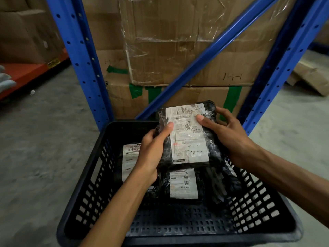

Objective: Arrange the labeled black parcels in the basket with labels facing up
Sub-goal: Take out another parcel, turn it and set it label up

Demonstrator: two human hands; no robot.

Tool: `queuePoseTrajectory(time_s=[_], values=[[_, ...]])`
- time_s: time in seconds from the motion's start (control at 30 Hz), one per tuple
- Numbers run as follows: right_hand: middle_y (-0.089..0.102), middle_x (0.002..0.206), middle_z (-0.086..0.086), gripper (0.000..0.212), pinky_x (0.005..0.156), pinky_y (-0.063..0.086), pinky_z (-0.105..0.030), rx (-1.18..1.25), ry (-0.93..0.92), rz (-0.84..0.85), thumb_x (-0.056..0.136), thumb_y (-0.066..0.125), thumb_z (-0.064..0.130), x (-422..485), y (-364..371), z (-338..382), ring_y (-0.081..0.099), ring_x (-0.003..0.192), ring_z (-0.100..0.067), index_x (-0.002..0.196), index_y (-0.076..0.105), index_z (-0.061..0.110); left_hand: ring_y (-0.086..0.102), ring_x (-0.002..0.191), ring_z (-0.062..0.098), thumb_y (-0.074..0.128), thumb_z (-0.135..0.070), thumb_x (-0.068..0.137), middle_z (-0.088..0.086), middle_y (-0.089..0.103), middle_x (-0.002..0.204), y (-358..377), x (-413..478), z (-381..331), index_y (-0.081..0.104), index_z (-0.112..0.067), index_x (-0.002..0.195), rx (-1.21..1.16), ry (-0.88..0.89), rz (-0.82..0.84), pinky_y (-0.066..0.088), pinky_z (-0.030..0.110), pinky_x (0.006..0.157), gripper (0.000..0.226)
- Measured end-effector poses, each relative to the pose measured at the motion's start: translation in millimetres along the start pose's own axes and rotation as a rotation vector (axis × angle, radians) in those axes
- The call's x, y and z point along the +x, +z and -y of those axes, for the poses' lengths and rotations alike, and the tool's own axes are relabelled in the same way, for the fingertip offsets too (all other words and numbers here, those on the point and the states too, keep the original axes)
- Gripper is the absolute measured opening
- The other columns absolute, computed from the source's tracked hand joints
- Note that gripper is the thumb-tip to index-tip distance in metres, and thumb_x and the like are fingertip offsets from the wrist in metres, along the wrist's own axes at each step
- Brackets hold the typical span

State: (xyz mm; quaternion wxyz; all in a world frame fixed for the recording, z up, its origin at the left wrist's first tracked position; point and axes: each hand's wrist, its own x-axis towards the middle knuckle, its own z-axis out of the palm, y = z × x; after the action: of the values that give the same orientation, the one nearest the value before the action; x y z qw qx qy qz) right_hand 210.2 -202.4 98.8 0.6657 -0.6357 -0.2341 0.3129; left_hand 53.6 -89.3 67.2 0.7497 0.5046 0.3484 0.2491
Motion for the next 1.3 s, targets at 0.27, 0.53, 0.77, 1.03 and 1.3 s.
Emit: queuePoseTrajectory(time_s=[0.27,0.53,0.77,1.03,1.3], values=[[0.072,0.066,0.034,0.066,0.047,0.054,-0.011,-0.036,0.074,0.03,0.096,0.062,0.033,-4,-21,-41,0.071,0.064,0.012,0.151,0.027,0.044,0.068,0.109,0.024,0.072,-0.058,0.072,0.002,0.073,0.117,16,10,9,0.063,-0.023,0.12,0.087,-0.004,-0.027,0.049,0.047,0.102,0.06],[0.079,0.075,0.017,0.02,0.052,0.059,-0.02,-0.066,0.29,0.021,0.1,0.059,0.02,-15,-36,-111,0.077,0.07,-0.004,0.098,0.057,0.039,0.059,0.104,0.016,0.05,-0.057,0.092,0.006,0.056,0.132,23,9,74,0.045,-0.01,0.138,0.475,-0.163,-0.091,0.045,0.032,0.086,0.066],[0.07,0.117,-0.004,0.047,0.097,0.056,-0.046,-0.269,0.261,0.008,0.1,0.059,0.024,6,-36,-133,0.069,0.109,-0.027,0.143,0.044,0.017,0.053,0.107,0.024,0.039,-0.043,0.101,0.014,0.051,0.139,30,37,103,0.042,-0.004,0.137,0.69,-0.216,-0.103,0.04,0.031,0.082,0.053],[0.053,0.141,0.003,0.08,0.098,0.038,-0.023,-0.425,0.276,0.056,0.1,0.055,0.035,38,-30,-163,0.051,0.123,-0.014,0.16,0.005,0.015,0.051,0.126,0.034,0.039,-0.034,0.103,0.019,0.052,0.139,27,70,123,0.045,0.003,0.131,0.821,-0.155,-0.17,0.043,0.037,0.098,0.047],[0.033,0.16,-0.016,0.082,0.109,0.027,-0.025,-0.659,0.432,0.138,0.105,0.034,0.044,28,-18,-196,0.037,0.143,-0.033,0.155,-0.023,0.014,0.032,0.142,0.034,0.038,-0.016,0.104,0.022,0.031,0.155,25,77,142,0.021,0.004,0.149,0.94,-0.234,-0.176,0.032,0.036,0.111,0.052]])
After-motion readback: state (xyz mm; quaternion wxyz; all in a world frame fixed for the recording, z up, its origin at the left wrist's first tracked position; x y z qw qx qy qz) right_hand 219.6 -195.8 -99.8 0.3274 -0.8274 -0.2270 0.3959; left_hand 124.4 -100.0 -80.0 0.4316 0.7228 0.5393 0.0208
